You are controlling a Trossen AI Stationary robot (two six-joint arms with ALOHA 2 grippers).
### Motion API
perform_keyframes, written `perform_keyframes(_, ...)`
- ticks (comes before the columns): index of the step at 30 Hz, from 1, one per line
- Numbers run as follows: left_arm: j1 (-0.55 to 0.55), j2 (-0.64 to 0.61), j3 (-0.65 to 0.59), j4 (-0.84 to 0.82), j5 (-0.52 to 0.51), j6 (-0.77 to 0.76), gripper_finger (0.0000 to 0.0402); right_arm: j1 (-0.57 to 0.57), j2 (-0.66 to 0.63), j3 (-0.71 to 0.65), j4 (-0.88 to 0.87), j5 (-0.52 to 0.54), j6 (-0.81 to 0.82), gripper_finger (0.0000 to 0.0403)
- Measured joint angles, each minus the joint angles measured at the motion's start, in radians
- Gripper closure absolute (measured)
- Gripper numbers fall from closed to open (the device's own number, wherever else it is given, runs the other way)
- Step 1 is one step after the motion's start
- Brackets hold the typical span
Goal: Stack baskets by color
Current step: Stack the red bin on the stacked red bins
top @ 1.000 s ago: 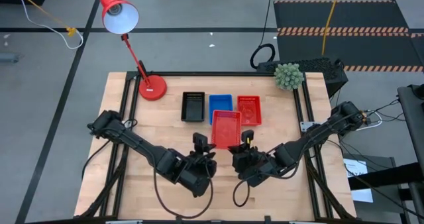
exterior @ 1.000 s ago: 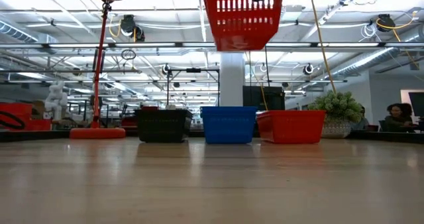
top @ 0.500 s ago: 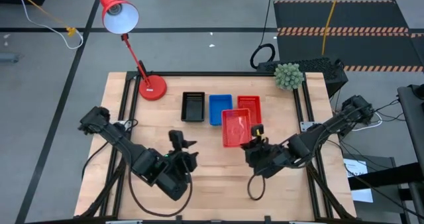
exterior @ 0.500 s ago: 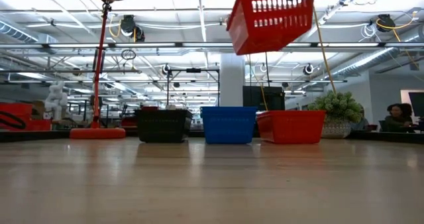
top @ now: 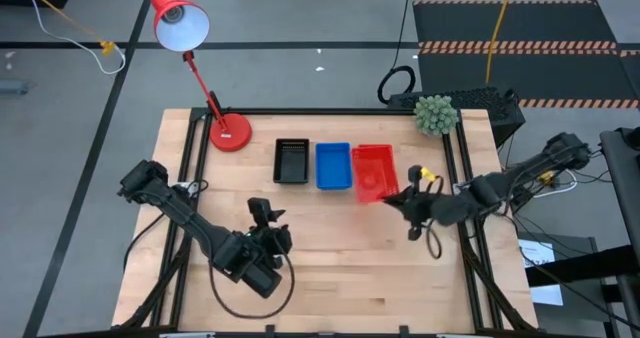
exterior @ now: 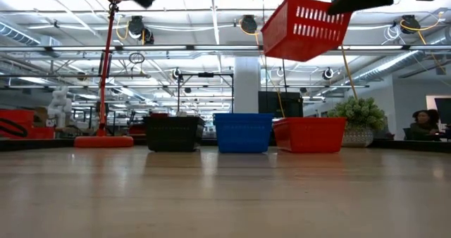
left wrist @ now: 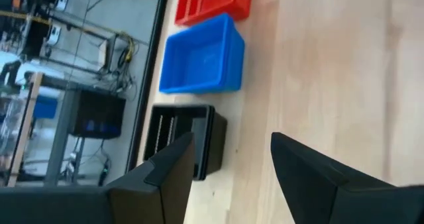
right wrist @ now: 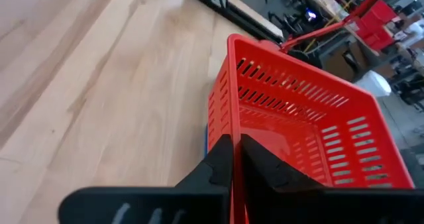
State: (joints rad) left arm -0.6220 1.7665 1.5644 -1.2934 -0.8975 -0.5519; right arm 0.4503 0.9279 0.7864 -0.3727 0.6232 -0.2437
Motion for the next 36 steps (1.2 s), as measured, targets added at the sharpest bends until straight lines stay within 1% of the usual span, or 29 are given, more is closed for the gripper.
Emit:
perform_keyframes(3,0.006,-0.044,-0.072,0.034,0.003,-0.022,0.0213,-0.032,-0.078,-0.065,0.049,-0.045,-0.029,0.0396)
perform_keyframes(7,0.010,-0.138,-0.202,0.167,0.021,-0.025,0.0239,-0.075,-0.147,-0.122,0.099,-0.081,-0.068,0.0396)
perform_keyframes(13,0.008,-0.302,-0.429,0.511,0.105,0.131,0.0278,-0.154,-0.182,-0.176,0.164,-0.169,-0.122,0.0396)
perform_keyframes(15,0.009,-0.350,-0.493,0.614,0.118,0.192,0.0289,-0.185,-0.182,-0.194,0.195,-0.212,-0.136,0.0396)
perform_keyframes(17,0.009,-0.387,-0.538,0.681,0.120,0.238,0.0298,-0.214,-0.182,-0.213,0.227,-0.257,-0.149,0.0396)
perform_keyframes(19,0.012,-0.415,-0.560,0.699,0.121,0.267,0.0304,-0.242,-0.181,-0.228,0.243,-0.289,-0.161,0.0396)
perform_keyframes(24,0.029,-0.433,-0.561,0.698,0.119,0.358,0.0309,-0.293,-0.181,-0.247,0.243,-0.291,-0.162,0.0396)
perform_keyframes(28,0.045,-0.435,-0.561,0.720,0.118,0.367,0.0309,-0.318,-0.181,-0.257,0.255,-0.292,-0.161,0.0396)
perform_keyframes(32,0.085,-0.435,-0.561,0.710,0.112,0.366,0.0309,-0.328,-0.180,-0.269,0.336,-0.292,-0.165,0.0396)
perform_keyframes(36,0.122,-0.435,-0.561,0.711,0.115,0.401,0.0309,-0.346,-0.181,-0.269,0.423,-0.292,-0.245,0.0396)
